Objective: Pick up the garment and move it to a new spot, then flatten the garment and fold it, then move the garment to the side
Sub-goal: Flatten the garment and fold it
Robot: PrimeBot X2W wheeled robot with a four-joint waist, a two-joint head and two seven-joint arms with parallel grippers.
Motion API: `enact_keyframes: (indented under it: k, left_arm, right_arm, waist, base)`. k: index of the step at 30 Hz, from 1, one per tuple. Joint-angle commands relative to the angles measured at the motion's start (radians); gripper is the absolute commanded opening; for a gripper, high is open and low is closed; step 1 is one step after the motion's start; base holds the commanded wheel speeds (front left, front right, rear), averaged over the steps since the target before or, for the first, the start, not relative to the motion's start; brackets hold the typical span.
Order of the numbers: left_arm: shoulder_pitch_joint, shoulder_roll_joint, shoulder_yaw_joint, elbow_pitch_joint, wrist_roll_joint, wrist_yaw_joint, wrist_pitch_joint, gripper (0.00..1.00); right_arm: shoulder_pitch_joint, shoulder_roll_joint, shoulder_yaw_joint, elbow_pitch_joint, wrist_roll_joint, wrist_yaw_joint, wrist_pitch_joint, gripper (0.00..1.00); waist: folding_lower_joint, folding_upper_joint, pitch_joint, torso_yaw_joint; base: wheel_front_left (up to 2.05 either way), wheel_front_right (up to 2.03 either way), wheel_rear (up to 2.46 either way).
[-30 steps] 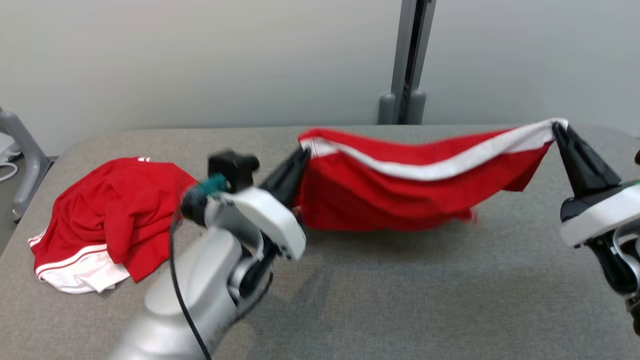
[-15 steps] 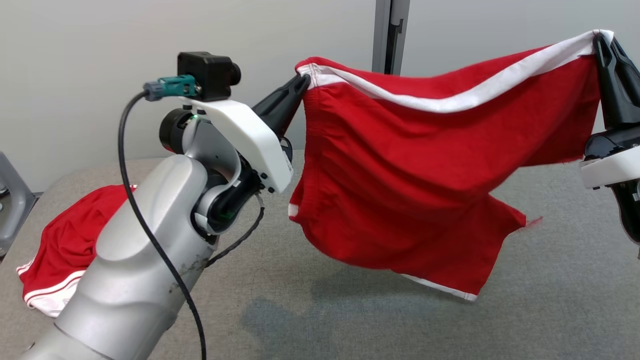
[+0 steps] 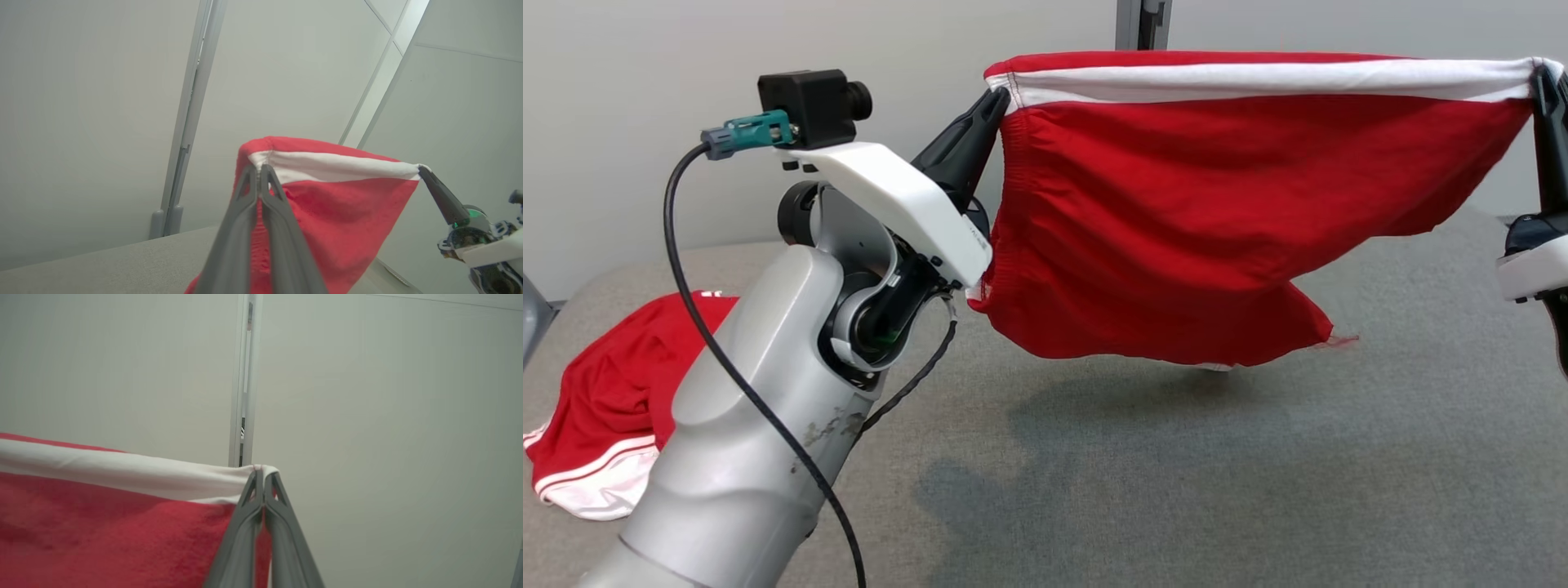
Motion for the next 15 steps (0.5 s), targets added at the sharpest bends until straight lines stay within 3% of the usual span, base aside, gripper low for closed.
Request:
enact_keyframes:
  k: [1,8,15]
  left_arm:
    - [-0.019,-0.011,-0.002,0.011,0.007,0.012,-0.007,0.0]
    - [-0.162,-0.056,-0.043,0.093,0.082,0.046,-0.016,0.0]
    - [-0.461,-0.106,-0.075,0.333,0.183,0.072,-0.148,0.0]
  right_arm:
    - [-0.021,-0.016,0.015,0.027,0.025,0.0,-0.005,0.0]
    - [-0.164,-0.093,0.142,0.095,0.108,0.0,-0.004,0.0]
    - [-0.443,-0.154,0.275,0.157,0.194,0.0,-0.005,0.0]
  waist:
    - [0.0,0.0,0.031,-0.006]
    - [0.0,0.0,0.173,-0.032]
    - [0.0,0.0,0.358,-0.067]
  base:
    - [0.0,0.0,0.0]
    - [0.0,0.0,0.0]
    - [0.0,0.0,0.0]
